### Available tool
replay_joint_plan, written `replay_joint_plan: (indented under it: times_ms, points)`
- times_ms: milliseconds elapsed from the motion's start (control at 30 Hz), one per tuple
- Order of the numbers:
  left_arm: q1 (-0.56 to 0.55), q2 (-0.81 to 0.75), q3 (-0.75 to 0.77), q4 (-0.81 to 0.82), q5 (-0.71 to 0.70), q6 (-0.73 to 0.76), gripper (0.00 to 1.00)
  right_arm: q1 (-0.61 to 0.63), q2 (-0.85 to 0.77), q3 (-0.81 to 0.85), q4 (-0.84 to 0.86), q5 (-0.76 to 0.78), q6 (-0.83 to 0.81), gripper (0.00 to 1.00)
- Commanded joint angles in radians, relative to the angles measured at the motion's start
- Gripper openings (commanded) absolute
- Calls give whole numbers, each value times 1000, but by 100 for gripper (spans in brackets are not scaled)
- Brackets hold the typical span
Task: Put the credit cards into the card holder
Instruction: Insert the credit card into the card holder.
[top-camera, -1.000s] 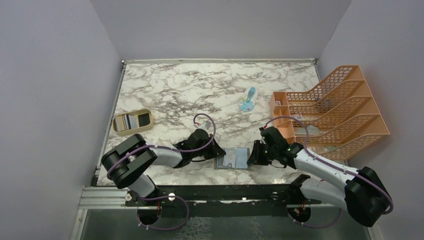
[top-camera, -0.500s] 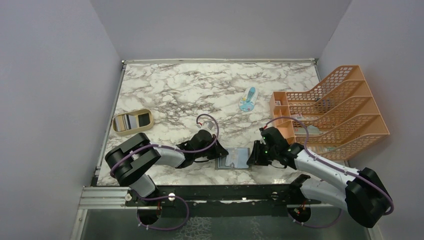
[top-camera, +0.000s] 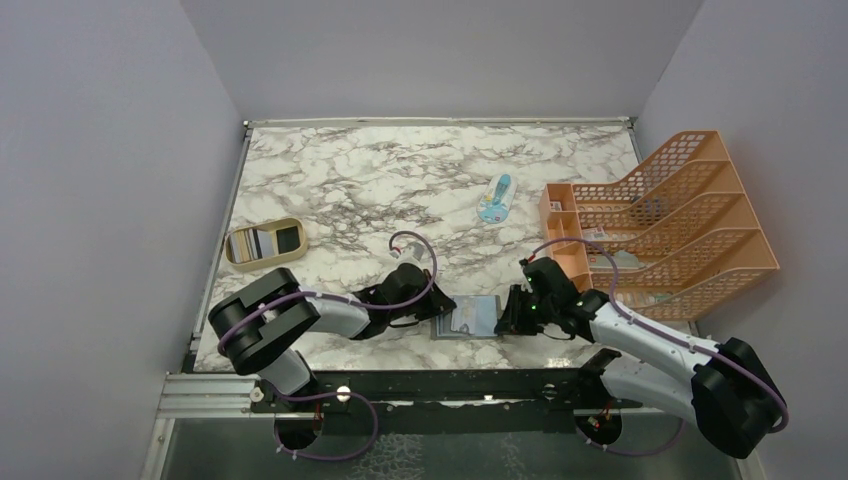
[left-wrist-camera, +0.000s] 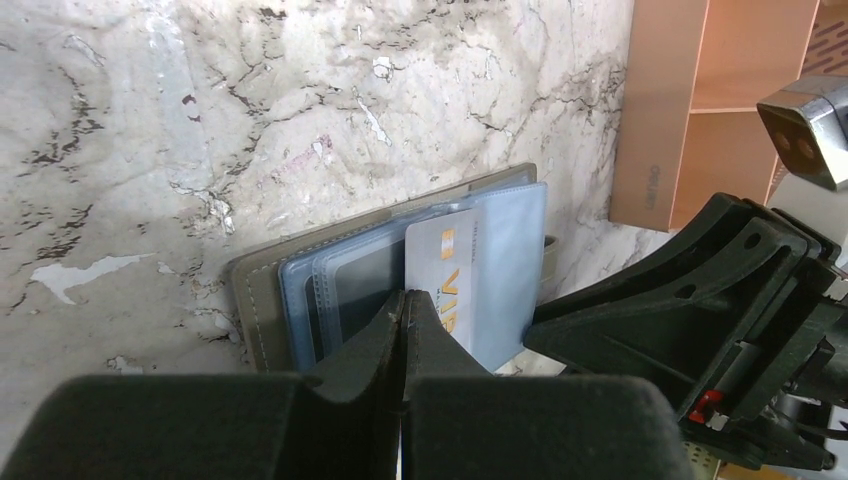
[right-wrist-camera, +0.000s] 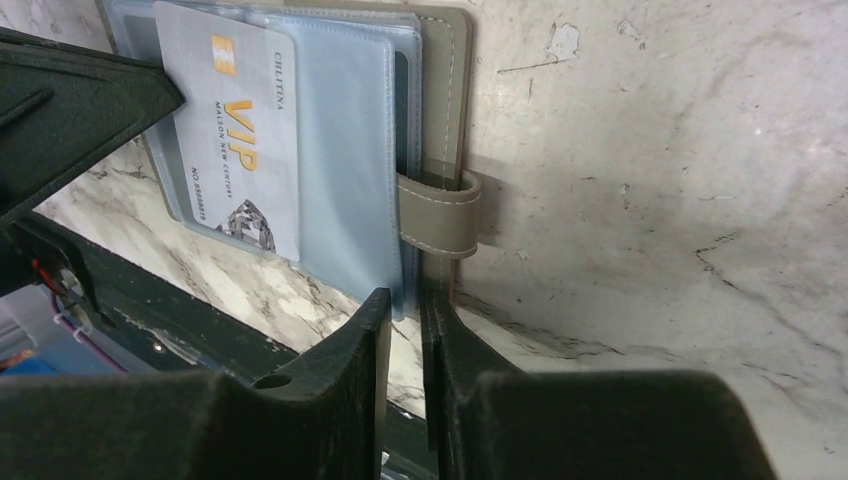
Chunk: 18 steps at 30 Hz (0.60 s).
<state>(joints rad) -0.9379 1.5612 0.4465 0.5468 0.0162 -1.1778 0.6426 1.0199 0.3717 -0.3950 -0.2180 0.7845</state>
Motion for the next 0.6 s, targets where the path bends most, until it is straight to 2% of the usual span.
replay_joint_plan:
  times_ms: [0, 233, 500, 533, 567]
  points:
    - [-16, -11, -24, -27, -77, -21, 0, 6, -11, -11, 34, -38, 13, 17]
    - [-82, 25, 16, -25, -104, -24, 0, 6, -20, -32, 46, -72, 58, 17]
    - [-91, 28, 35, -24, -95, 2, 0, 6, -64, -41, 35, -54, 71, 17]
    - [-92, 26, 40, -25, -90, 11, 1, 7, -59, -32, 22, -46, 64, 18]
    - [-92, 21, 44, -25, -87, 18, 5, 7, -55, -17, 7, -35, 54, 18]
